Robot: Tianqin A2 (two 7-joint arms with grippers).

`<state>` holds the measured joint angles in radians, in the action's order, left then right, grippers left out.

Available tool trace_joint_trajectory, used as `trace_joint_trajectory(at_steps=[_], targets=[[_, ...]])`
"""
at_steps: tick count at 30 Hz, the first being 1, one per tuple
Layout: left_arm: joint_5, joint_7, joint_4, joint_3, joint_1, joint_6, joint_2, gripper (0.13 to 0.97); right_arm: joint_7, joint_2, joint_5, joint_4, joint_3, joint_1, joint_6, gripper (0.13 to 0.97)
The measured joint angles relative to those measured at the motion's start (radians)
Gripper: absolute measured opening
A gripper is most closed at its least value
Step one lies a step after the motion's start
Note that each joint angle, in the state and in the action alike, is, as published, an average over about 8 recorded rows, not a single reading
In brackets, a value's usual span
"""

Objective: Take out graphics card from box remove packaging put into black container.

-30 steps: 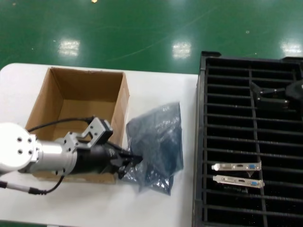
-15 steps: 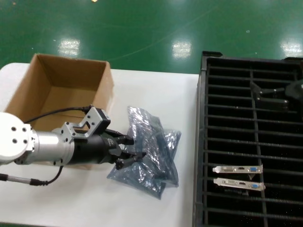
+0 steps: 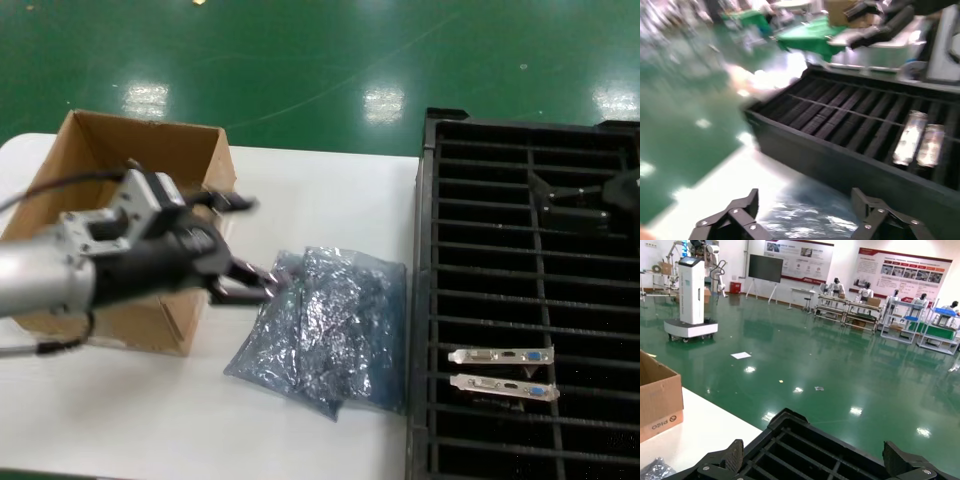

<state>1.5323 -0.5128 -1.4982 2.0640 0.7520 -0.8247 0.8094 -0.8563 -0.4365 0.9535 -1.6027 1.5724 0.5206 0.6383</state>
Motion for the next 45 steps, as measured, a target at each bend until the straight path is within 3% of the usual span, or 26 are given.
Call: trace_joint_trajectory(at_steps=[5, 9, 16, 25, 45], targets=[[-0.108, 0.046, -0.103, -0.122, -0.086, 0.126, 0.033, 0.634, 0.002, 0.000, 0.003, 0.000, 0.000, -0.002, -0.002, 0.966], [-0.141, 0.067, -0.125, -0.161, -0.122, 0.175, 0.027, 0.708, 0.018, 0.003, 0.019, 0.000, 0.001, -0.011, -0.014, 0.966], [-0.099, 0.095, -0.118, -0.174, -0.162, 0.214, -0.014, 0.847, 0.080, 0.013, 0.080, 0.000, 0.003, -0.049, -0.060, 0.966], [-0.051, 0.149, -0.116, -0.212, -0.238, 0.294, -0.078, 0.939, 0.181, 0.029, 0.179, 0.001, 0.006, -0.111, -0.135, 0.966], [0.057, 0.272, -0.111, -0.297, -0.412, 0.473, -0.223, 0.966, 0.409, 0.065, 0.405, 0.001, 0.013, -0.249, -0.305, 0.966]])
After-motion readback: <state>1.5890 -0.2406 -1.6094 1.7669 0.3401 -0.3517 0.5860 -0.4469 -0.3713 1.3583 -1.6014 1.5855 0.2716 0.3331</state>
